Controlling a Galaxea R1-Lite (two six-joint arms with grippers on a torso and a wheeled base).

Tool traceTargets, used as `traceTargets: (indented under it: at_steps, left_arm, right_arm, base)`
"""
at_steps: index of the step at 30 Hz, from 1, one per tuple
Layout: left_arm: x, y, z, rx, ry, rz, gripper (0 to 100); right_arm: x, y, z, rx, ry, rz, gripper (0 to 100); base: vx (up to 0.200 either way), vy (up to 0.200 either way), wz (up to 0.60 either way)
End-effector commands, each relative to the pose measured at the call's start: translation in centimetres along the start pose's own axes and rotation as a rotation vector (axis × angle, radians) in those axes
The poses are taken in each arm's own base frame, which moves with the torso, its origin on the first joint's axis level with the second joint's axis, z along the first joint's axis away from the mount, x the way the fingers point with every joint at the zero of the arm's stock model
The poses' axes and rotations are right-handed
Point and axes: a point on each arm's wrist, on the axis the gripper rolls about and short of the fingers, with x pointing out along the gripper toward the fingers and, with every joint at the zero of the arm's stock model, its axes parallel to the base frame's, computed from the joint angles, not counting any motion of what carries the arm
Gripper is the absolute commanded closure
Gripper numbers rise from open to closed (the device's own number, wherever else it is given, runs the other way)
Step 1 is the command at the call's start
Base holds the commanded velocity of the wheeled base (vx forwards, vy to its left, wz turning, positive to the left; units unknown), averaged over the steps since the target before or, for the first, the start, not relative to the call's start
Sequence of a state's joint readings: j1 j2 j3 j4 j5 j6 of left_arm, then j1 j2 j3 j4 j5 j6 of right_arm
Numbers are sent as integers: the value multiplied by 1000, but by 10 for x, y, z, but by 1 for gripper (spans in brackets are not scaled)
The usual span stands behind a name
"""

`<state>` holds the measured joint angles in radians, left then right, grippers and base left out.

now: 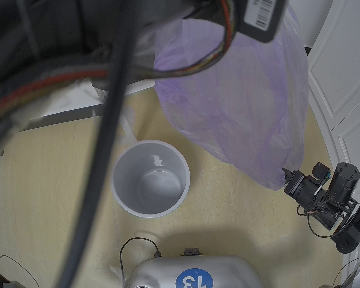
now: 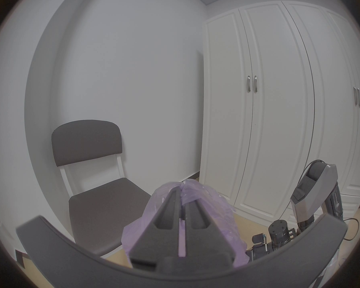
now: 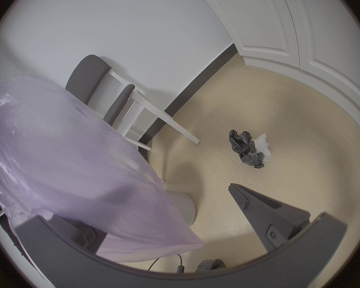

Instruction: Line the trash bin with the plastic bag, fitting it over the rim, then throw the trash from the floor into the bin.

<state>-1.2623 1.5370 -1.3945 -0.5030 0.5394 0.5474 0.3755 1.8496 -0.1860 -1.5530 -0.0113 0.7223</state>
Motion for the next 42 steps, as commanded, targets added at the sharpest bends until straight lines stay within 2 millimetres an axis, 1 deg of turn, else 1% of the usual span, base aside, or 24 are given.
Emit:
traceTargets:
  at_steps: [1, 16, 26, 42]
  left_arm:
    - [0, -1, -1, 2, 2, -1, 100]
    - [1, -1, -1, -1, -2, 2, 100]
    - [1, 0, -1, -1, -1, 5, 100]
    - [2, 0, -1, -1, -4, 8, 100]
  right_arm:
    - [1, -2, 1, 1, -5, 2, 0]
    - [7, -12, -6, 4, 25, -37, 0]
    - [5, -11, -6, 13, 46, -13, 0]
    - [1, -12, -7, 171, 103, 23, 0]
  base:
    - [0, 0, 0]
    - [0, 0, 0]
    - [0, 0, 0]
    - [0, 0, 0]
